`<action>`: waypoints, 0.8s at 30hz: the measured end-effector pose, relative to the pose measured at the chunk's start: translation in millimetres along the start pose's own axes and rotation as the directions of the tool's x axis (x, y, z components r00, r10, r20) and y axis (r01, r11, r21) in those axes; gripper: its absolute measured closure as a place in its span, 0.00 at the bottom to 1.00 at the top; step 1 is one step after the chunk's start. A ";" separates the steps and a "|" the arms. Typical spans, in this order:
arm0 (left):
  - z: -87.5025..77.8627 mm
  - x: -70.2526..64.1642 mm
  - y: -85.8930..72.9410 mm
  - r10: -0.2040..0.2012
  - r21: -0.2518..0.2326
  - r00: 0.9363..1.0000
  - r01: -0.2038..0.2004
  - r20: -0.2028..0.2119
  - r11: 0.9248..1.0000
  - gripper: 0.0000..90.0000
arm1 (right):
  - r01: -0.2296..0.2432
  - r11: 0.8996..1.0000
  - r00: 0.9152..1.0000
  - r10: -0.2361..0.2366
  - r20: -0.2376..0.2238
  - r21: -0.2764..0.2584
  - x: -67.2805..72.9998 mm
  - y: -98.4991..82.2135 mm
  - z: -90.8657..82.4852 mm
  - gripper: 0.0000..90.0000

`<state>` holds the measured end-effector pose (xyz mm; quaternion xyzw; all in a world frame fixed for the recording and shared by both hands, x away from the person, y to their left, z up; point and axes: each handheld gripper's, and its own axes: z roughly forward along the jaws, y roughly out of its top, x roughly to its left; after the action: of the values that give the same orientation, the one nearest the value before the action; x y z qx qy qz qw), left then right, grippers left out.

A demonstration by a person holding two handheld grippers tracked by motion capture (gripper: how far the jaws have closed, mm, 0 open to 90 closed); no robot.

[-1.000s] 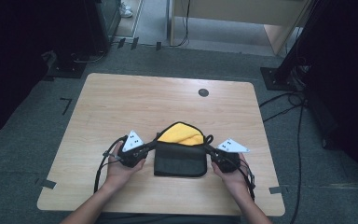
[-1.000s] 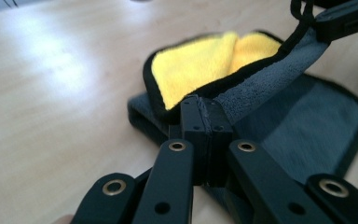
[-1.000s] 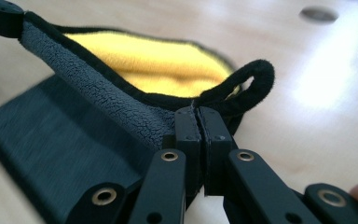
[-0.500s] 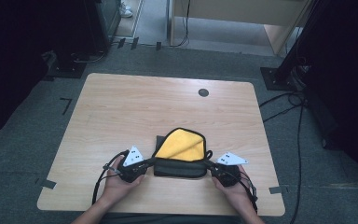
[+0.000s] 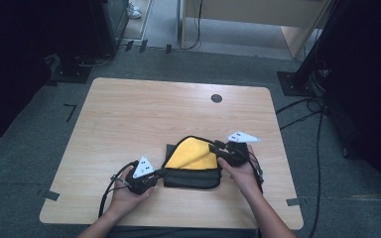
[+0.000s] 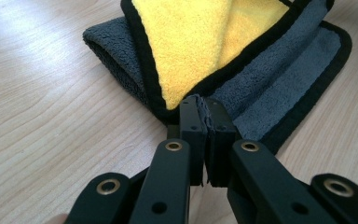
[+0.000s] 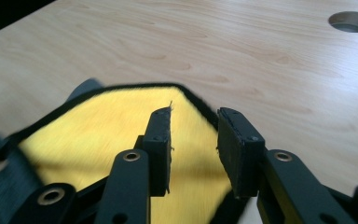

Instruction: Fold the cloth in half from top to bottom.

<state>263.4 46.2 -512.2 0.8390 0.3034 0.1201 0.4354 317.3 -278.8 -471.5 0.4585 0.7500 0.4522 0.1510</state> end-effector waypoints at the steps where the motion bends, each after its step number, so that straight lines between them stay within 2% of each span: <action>1: -0.1 0.0 -0.2 0.000 0.000 1.000 0.000 -0.001 1.000 0.98 | -0.006 1.000 1.000 0.006 0.006 0.010 -0.6 4.7 9.9 0.73; 4: -0.1 -0.1 -0.8 -0.001 -0.001 1.000 0.001 -0.001 1.000 0.98 | -0.011 0.999 1.000 0.011 0.000 0.041 -4.3 17.5 36.5 0.73; 6: -0.4 -0.2 -1.1 -0.002 0.001 1.000 0.002 0.000 1.000 0.98 | -0.024 0.996 1.000 0.024 -0.003 0.087 -8.3 24.8 52.4 0.74; 9: -0.5 0.0 -1.4 -0.004 0.003 1.000 0.004 0.000 1.000 0.97 | -0.032 0.991 0.999 0.031 0.011 0.127 -11.9 28.5 64.9 0.74; 12: -0.4 0.1 -1.4 -0.005 0.003 1.000 0.005 0.001 1.000 0.97 | -0.069 0.984 0.997 0.072 -0.010 0.166 -18.5 26.9 71.4 0.75; 14: -0.4 0.1 -1.4 -0.007 0.002 1.000 0.007 0.002 1.000 0.97 | -0.087 0.976 0.995 0.094 -0.029 0.198 -20.2 24.8 72.6 0.81; 17: -0.8 0.3 -1.6 -0.009 -0.001 1.000 0.009 0.004 1.000 0.97 | -0.067 0.978 0.996 0.076 -0.040 0.196 -20.4 23.0 66.9 0.95; 24: -2.9 -0.6 -2.4 -0.005 -0.013 1.000 0.005 0.010 1.000 0.96 | -0.033 0.986 0.997 0.043 -0.059 0.162 -16.5 22.7 42.7 0.98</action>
<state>260.6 48.8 -512.4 0.8360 0.3024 0.1167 0.4428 366.1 -265.5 -479.3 0.4691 0.7795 0.4070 0.0817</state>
